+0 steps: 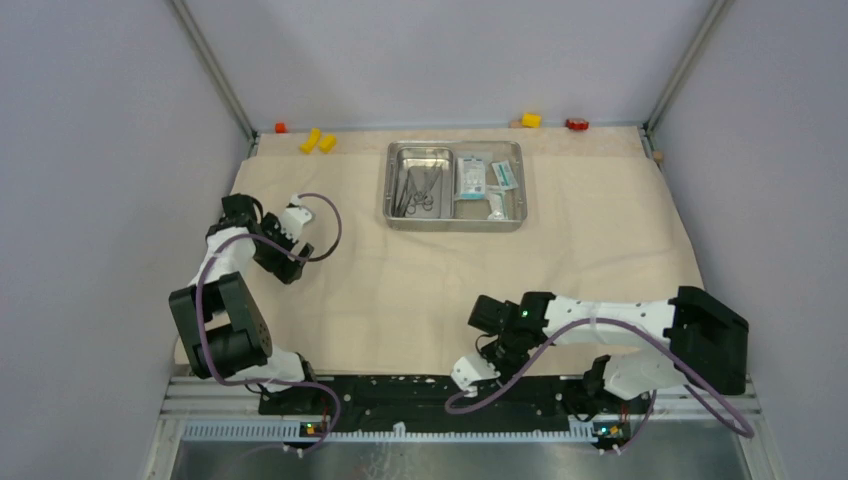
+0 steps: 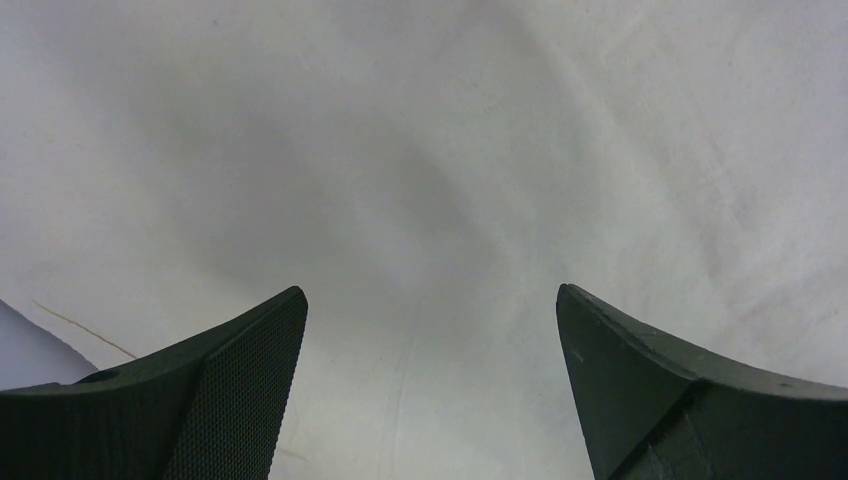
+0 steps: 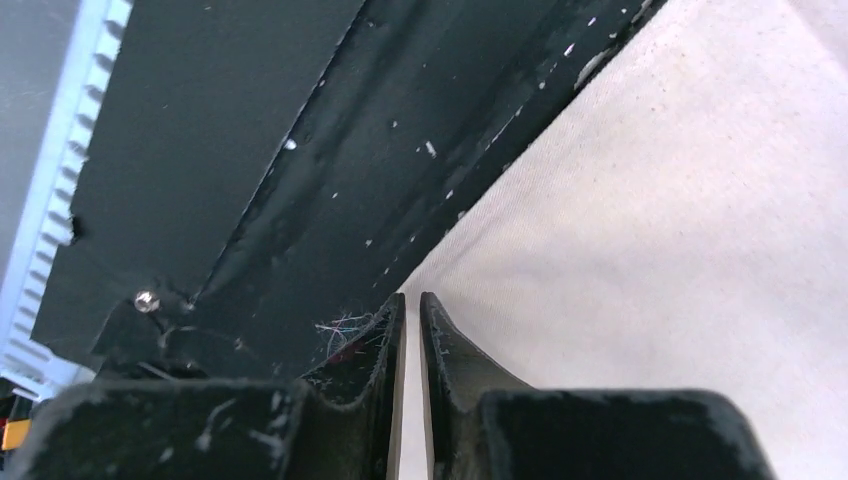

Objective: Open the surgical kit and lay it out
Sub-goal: Smooth out the surgical kit at the center of the board.

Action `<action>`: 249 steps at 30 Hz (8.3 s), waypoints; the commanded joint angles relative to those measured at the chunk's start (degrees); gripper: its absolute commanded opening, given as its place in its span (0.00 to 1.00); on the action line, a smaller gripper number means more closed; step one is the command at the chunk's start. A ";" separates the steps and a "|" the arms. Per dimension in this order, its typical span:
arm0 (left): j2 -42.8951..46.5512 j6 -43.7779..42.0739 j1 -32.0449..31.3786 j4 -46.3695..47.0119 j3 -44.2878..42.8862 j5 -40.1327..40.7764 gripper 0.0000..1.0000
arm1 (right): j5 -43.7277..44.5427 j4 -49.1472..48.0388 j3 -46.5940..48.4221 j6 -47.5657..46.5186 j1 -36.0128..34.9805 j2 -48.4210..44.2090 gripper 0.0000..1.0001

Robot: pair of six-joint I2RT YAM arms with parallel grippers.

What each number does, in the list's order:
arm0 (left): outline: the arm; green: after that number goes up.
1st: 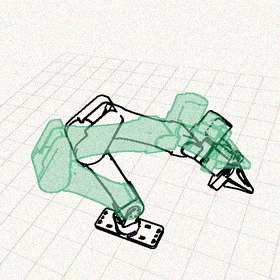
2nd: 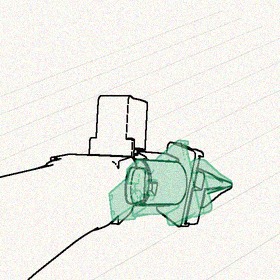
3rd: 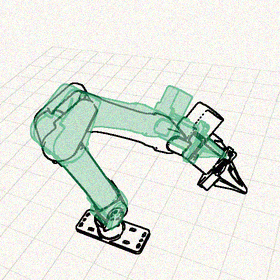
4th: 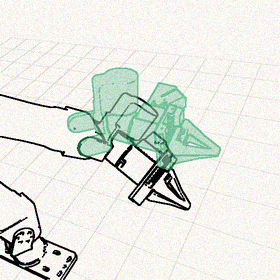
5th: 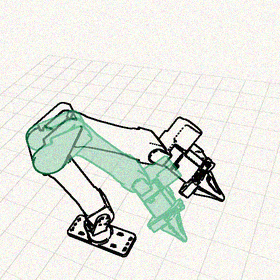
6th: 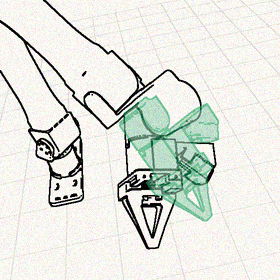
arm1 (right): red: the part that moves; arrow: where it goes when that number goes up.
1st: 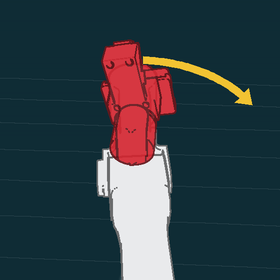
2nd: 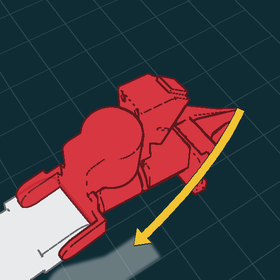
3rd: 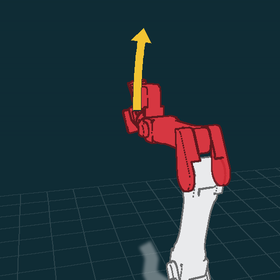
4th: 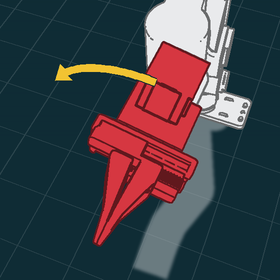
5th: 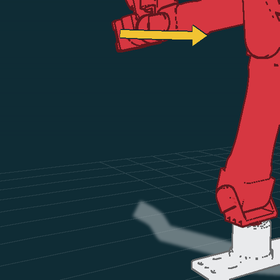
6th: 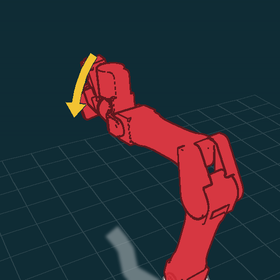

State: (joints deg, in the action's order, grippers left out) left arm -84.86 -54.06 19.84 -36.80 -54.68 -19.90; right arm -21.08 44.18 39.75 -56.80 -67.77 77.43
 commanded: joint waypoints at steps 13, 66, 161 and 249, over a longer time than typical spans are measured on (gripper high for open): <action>12.04 -19.75 0.92 -10.04 12.64 9.33 0.99 | -1.31 11.97 1.46 -5.12 36.48 -17.68 0.14; 26.88 -33.30 1.35 -28.06 19.61 17.80 0.99 | 19.62 27.22 6.41 -27.03 74.82 -4.55 0.16; 23.53 -43.31 29.09 -28.07 9.86 8.87 0.99 | 5.36 11.97 21.82 -26.10 103.26 13.12 0.26; -15.43 -1.52 14.06 22.81 3.06 9.64 0.96 | 10.36 -17.97 37.75 9.60 94.07 38.13 0.17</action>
State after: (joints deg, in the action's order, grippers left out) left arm -98.17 -48.25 33.08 -14.85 -55.68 -22.61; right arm -17.74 24.45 77.80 -42.50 24.51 114.08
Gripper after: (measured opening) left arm 0.961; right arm 0.180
